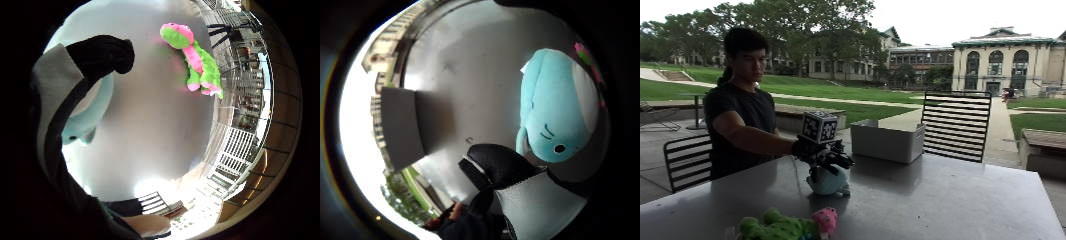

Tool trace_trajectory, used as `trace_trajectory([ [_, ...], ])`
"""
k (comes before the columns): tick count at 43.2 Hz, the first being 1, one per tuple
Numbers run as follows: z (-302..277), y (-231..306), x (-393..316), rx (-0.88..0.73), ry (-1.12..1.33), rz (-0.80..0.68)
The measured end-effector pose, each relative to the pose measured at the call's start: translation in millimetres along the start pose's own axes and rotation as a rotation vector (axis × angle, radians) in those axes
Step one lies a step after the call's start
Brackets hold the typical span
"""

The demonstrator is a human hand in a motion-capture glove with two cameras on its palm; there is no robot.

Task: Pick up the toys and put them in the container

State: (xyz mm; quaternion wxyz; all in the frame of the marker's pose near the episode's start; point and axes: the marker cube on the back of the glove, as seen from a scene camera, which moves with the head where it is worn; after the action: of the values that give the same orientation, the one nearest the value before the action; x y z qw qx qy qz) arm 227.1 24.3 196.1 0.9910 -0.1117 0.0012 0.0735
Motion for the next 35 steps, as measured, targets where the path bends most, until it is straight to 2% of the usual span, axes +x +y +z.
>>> trace_trajectory([
  [11, 50, -5, 14, -0.103, 0.001, 0.039],
  [18, 60, -2, 11, -0.133, 0.079, 0.033],
  [35, 56, -8, 15, 0.03, -0.126, 0.122],
])
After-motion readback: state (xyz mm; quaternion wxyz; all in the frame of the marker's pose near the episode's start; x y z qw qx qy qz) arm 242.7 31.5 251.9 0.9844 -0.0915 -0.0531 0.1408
